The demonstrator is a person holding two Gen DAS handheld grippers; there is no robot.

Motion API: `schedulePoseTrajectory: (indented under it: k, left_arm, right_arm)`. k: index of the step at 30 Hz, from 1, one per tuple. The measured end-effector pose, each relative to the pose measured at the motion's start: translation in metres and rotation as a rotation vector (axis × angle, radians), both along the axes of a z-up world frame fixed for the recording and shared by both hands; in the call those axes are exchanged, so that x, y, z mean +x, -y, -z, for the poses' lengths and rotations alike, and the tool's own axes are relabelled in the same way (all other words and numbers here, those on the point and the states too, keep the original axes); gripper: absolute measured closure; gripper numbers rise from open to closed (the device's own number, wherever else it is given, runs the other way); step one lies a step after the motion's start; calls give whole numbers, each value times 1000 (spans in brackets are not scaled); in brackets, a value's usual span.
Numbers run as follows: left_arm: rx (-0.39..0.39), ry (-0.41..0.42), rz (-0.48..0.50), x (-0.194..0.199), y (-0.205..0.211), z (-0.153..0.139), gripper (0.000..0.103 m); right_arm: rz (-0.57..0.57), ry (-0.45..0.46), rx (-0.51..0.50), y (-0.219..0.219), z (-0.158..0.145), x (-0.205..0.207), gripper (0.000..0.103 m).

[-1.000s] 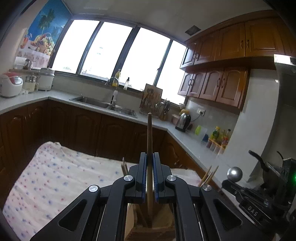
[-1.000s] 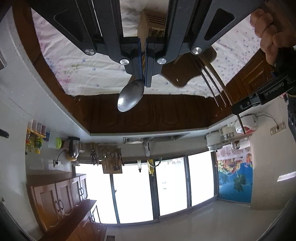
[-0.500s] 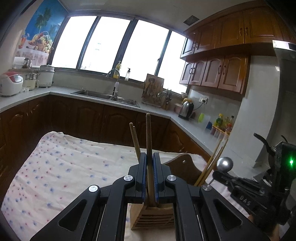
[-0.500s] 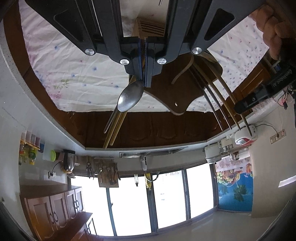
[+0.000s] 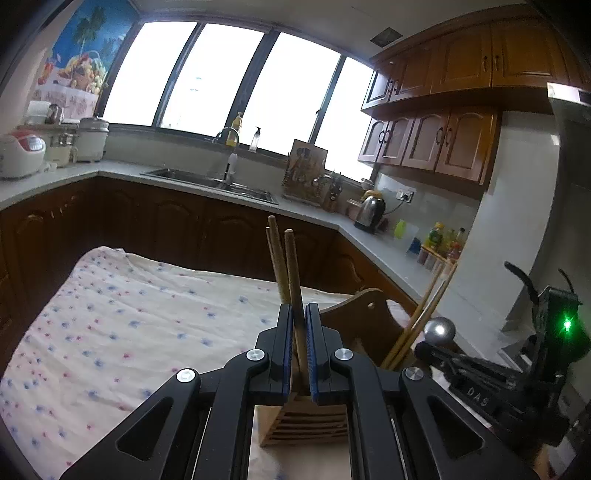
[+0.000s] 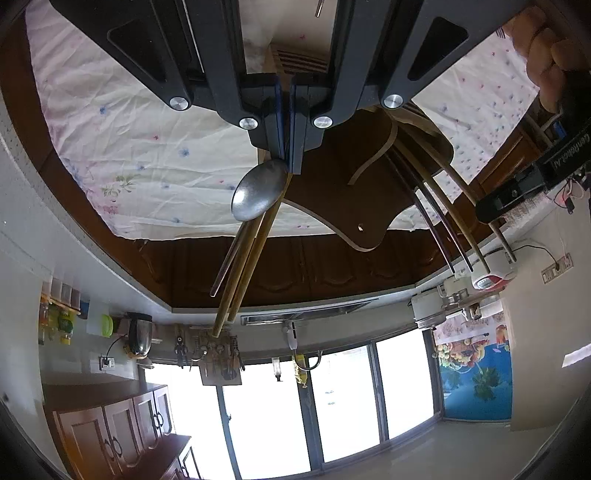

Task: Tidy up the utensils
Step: 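Lift the chopstick and spoon upright and lower them into the wooden holder, then open the right tool while the left tool opens, releasing spoon and chopstick into the holder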

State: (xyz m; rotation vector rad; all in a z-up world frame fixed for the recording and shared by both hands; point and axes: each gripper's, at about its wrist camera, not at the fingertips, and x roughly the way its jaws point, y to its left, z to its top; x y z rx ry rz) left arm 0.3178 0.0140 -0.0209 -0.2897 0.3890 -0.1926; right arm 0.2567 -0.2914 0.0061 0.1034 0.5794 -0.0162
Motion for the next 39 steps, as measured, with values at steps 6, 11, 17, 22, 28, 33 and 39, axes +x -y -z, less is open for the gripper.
schedulePoseTrajectory:
  k: [6, 11, 17, 22, 28, 33, 39]
  left_arm:
    - [17, -13, -8, 3, 2, -2, 98]
    - [23, -20, -11, 3, 2, -3, 97]
    - [28, -35, -13, 3, 5, -7, 97]
    - [34, -41, -12, 3, 5, -9, 97]
    - [28, -69, -6, 4, 6, -11, 97]
    - [17, -98, -18, 2, 4, -14, 87]
    - [19, -97, -36, -9, 6, -22, 57]
  right_arm:
    - [3, -5, 4, 1, 1, 1, 101]
    - [7, -10, 14, 5, 2, 1, 101]
    - [11, -16, 19, 6, 2, 2, 101]
    - [13, -24, 31, 7, 2, 3, 99]
    - [4, -33, 41, 8, 0, 0, 95]
    - [28, -17, 44, 10, -4, -10, 62]
    - [45, -12, 63, 15, -7, -18, 56]
